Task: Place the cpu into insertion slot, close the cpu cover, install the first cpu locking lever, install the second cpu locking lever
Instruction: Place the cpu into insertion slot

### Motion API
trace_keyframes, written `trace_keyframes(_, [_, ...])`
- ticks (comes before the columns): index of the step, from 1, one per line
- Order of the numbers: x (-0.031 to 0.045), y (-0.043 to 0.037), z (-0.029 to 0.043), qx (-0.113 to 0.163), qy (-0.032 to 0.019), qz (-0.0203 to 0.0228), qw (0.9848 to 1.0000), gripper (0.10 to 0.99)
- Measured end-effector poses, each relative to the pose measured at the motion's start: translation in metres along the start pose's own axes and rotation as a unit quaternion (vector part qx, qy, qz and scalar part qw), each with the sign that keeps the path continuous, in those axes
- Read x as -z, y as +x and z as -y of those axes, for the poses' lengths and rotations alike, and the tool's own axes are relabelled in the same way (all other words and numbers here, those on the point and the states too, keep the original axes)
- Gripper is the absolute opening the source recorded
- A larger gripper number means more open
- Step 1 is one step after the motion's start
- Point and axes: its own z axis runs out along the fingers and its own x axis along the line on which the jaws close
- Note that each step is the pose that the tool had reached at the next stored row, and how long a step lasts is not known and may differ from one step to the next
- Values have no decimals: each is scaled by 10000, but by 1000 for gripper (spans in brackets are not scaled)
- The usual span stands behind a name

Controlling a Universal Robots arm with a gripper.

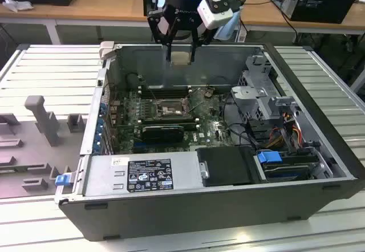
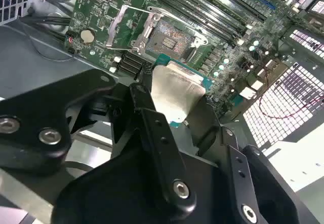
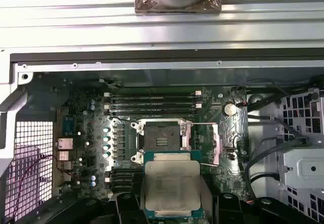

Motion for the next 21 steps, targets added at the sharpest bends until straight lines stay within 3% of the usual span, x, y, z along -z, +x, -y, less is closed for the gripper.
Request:
trace_keyframes(5, [-3,0,0,-203,-2,18,9998,529])
trace_keyframes(14, [-15,-1,3,-220,-4,20,9998,529])
trace_keyframes(21, [-15,-1,3,-383,-7,34,9993,529])
